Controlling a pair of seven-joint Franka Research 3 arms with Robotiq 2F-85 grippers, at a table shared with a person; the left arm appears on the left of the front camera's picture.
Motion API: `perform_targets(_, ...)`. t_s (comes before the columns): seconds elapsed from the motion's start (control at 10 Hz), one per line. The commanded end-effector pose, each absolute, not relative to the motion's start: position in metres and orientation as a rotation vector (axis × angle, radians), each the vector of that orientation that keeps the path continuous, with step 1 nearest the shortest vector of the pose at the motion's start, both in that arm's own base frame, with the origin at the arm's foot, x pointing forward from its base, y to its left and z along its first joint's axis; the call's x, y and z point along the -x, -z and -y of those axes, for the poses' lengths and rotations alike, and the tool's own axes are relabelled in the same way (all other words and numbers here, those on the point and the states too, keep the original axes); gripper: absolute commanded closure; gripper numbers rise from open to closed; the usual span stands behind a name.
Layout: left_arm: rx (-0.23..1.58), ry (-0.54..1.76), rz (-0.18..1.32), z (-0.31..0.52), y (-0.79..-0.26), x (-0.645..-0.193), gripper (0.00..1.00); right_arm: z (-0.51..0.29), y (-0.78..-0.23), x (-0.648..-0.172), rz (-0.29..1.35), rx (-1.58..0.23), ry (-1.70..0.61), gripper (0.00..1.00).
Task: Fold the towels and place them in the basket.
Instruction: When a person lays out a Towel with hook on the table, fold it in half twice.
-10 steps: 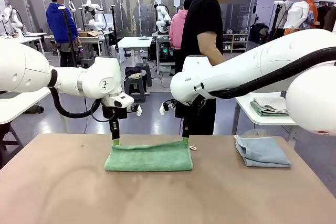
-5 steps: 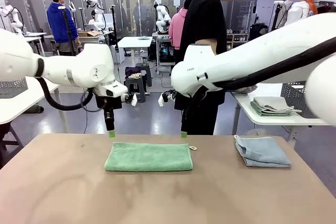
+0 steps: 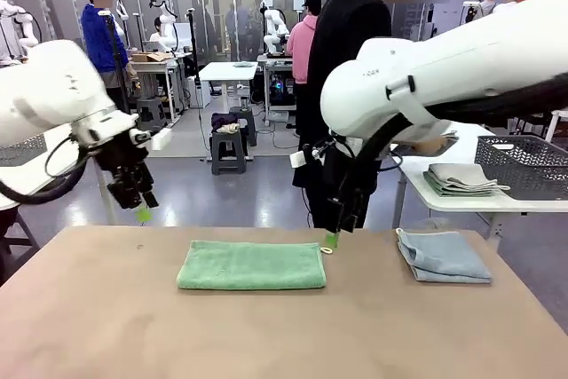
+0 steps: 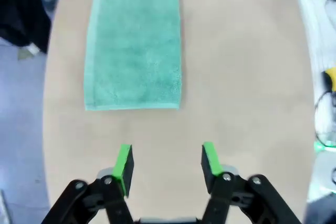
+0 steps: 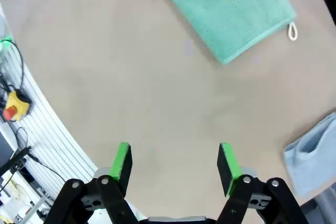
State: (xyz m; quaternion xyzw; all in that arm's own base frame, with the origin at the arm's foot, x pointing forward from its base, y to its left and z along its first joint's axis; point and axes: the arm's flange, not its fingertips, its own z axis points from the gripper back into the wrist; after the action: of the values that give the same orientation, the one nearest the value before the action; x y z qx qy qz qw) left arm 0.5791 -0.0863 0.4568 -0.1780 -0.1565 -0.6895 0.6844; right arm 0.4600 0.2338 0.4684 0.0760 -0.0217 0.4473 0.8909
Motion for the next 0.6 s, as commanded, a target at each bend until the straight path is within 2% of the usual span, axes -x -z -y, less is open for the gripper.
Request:
perform_targets(0.0, 0.614, 1.609, 0.486, 0.051, -0.424, -0.578, 0.34, -0.235, -0.468, -0.484, 0.053, -0.173, -0.963, 0.18)
perform_targets(0.3, 0.782, 1.531, 0.627, 0.004, -0.387, -0.585, 0.34, -0.235, -0.468, -0.484, 0.053, -0.173, -0.963, 0.18)
perform_targets(0.5, 0.811, 1.470, 0.670, -0.012, -0.373, -0.582, 0.34, -0.234, -0.467, -0.479, 0.050, -0.172, -0.939, 0.18)
